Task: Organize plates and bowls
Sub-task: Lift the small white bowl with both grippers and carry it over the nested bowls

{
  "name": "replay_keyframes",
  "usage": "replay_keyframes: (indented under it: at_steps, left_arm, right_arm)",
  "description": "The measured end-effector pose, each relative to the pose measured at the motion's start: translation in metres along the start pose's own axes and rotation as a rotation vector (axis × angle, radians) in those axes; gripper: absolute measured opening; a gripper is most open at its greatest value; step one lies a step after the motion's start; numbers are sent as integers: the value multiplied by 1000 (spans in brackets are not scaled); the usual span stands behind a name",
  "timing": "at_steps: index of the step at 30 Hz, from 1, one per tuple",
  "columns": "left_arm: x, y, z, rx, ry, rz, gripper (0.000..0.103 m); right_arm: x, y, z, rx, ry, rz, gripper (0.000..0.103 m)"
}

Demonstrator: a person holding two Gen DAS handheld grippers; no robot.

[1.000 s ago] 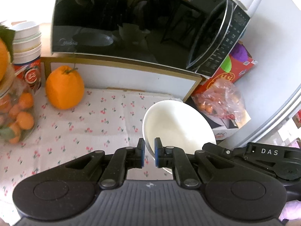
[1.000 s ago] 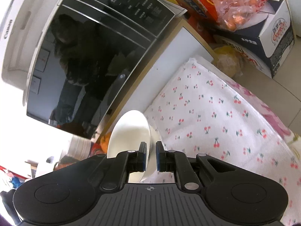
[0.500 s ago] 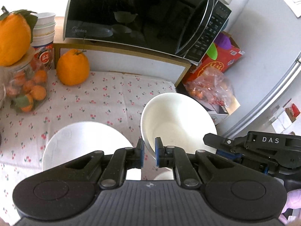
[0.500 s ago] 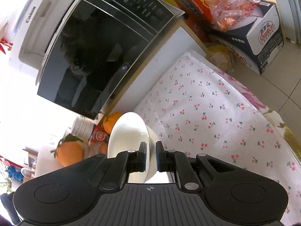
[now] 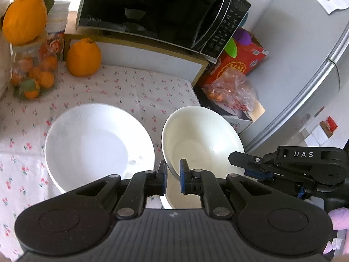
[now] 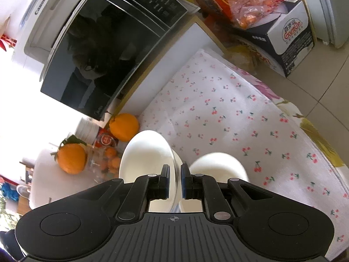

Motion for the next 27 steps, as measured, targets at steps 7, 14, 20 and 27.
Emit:
replay_keyframes:
  at_steps: [7, 14, 20, 27]
  left_arm:
    - [9, 10, 1, -12, 10, 48, 10]
    - [19, 21, -1, 7, -13, 76, 11]
    - [25, 24, -5, 16, -19, 98, 11]
    - [33, 29, -5, 28, -35, 126, 11]
  right_arm:
    - [-7, 8, -13, 41, 19, 8, 11]
    - [-3, 12, -20, 47, 74, 21, 11]
    - [0, 13, -28, 70, 101, 35, 12]
    - [7, 16, -35, 79, 145, 59, 12]
Point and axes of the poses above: each gripper's, at about its wrist camera, not at the fingertips, and x roughly the way its jaws point, z to its left, y to its underside, the point moved 5 cm from there along x, roughly the way its jaws point, and after that the axes turned 1 degree about -y, right-handed, at the moved point
